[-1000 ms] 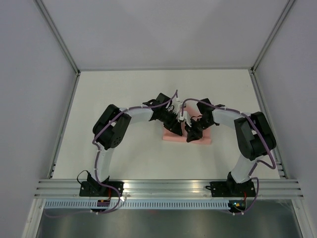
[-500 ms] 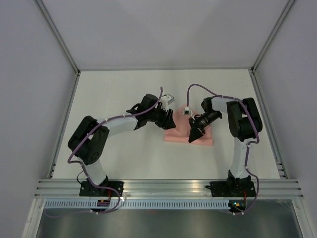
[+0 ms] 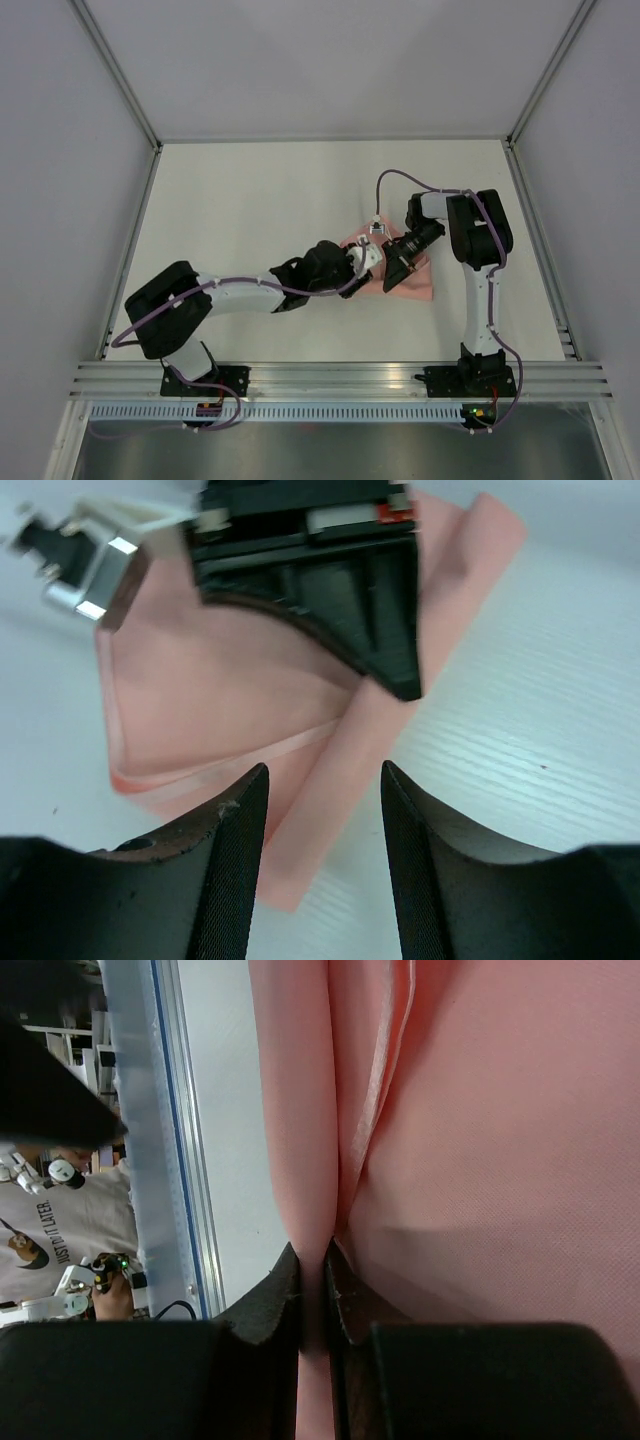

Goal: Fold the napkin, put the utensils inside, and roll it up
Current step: Roll the napkin at the center of the board.

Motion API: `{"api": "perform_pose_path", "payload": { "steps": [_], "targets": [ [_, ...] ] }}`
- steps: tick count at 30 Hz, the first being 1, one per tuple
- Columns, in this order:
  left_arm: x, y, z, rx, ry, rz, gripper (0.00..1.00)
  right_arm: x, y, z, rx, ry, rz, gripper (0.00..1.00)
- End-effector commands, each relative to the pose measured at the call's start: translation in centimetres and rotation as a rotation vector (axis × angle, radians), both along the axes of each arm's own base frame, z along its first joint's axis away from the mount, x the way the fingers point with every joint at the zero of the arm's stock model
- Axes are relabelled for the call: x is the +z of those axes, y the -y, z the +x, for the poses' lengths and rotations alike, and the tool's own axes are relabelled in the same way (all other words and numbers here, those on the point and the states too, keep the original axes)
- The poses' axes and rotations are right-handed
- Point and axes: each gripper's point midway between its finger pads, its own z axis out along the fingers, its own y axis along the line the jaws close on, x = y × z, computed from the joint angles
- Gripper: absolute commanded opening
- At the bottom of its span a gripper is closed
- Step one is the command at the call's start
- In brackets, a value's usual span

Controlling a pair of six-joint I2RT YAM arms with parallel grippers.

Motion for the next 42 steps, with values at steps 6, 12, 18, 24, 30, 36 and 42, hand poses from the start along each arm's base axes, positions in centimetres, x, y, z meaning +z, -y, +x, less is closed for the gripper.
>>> {"api": "perform_pose_path", "payload": {
  "steps": [6,12,18,24,30,36,42],
  "targets": [
    [-2.1,4.0,-2.3,-0.153,0.331,0.215,0.55,-4.0,1.5,1.4,0.099,0.130,-0.040,0.09],
    [-4.3,5.2,-1.5,-0.170,0.429,0.297,0.55,-3.9,1.5,1.3,0.106,0.120,-0.039,0.09],
    [-6.0,5.5,-0.9,-0.187,0.449,0.350,0.57,-3.7,1.6,1.3,0.112,0.112,-0.039,0.09],
    [-6.1,5.3,-1.0,-0.219,0.452,0.365,0.57,-3.8,1.7,1.5,0.116,0.110,-0.043,0.09],
    [-8.7,5.1,-2.5,-0.327,0.338,0.436,0.56,-3.7,1.8,1.7,0.122,0.102,-0.045,0.09],
    [-11.9,4.3,-2.8,-0.355,0.140,0.514,0.37,-3.6,1.8,2.2,0.125,0.112,-0.056,0.09],
    [-13.0,3.9,-4.4,-0.413,-0.027,0.494,0.15,-3.3,1.8,2.6,0.121,0.137,-0.069,0.14]
  ]
}}
